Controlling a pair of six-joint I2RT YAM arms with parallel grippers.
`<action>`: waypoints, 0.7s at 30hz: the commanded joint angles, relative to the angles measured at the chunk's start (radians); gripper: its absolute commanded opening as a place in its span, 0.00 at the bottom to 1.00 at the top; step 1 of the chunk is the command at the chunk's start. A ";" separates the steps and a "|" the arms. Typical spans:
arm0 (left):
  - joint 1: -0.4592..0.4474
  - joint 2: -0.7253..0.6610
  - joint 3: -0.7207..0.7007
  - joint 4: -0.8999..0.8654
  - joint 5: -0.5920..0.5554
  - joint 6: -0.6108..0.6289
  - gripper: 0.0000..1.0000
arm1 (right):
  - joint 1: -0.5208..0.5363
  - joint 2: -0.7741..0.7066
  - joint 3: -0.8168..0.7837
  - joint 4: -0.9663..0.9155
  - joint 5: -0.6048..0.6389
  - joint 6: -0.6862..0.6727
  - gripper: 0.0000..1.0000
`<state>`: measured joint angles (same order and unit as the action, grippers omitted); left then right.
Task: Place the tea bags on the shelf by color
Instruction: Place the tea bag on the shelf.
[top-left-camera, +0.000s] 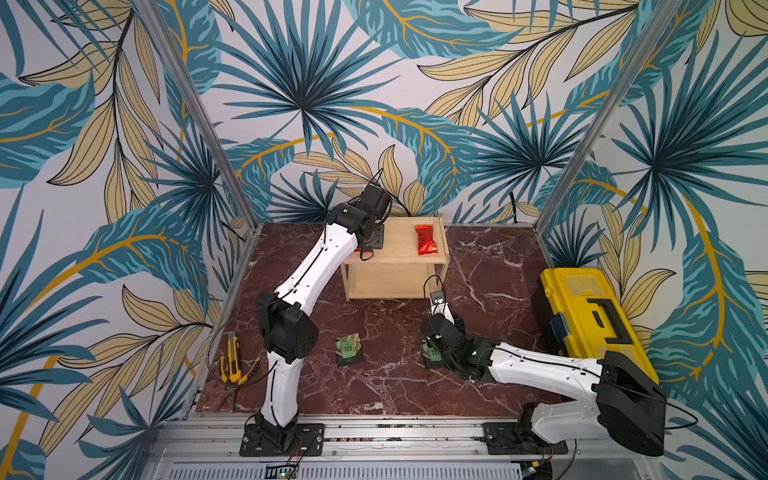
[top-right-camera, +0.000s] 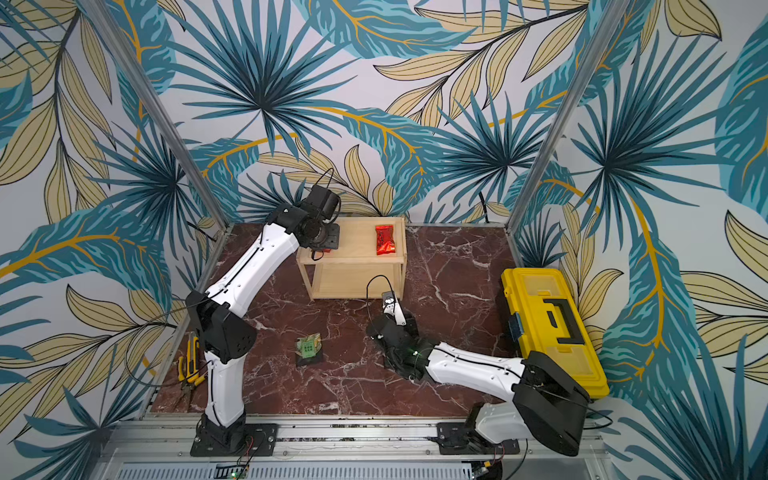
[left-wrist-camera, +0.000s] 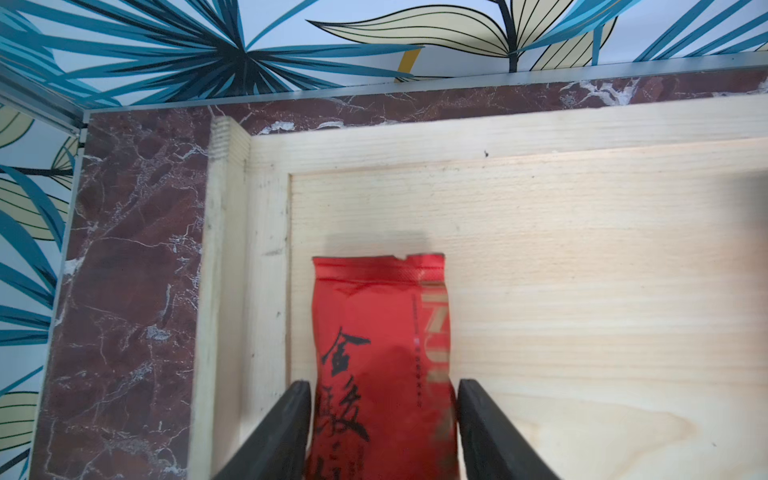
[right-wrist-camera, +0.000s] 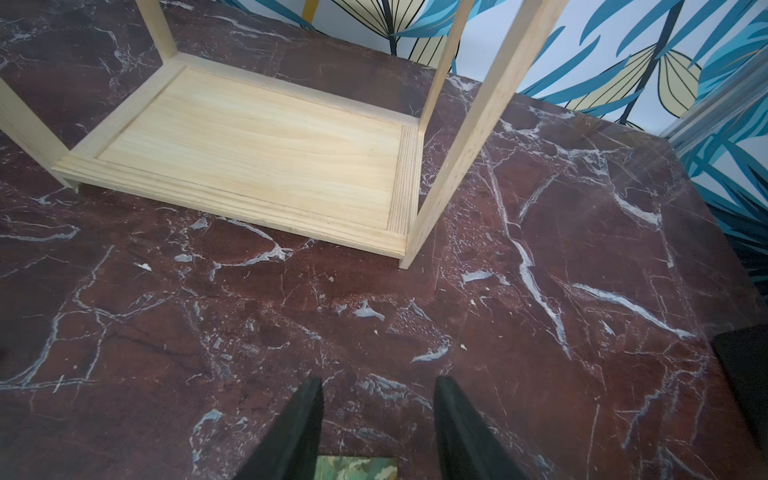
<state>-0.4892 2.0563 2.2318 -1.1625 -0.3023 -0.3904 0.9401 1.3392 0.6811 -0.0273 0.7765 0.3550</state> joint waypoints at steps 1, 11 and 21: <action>0.005 0.016 0.028 0.023 -0.006 -0.001 0.61 | -0.003 -0.015 0.000 -0.013 -0.002 0.013 0.49; -0.008 -0.101 0.054 0.044 0.052 -0.001 0.67 | -0.003 -0.026 0.012 -0.018 -0.029 0.010 0.49; -0.031 -0.695 -0.624 0.222 0.104 -0.133 0.59 | 0.004 -0.069 0.028 0.036 -0.354 0.055 0.49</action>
<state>-0.5251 1.5002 1.8034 -1.0214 -0.2089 -0.4603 0.9405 1.2804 0.6968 -0.0216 0.5587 0.3714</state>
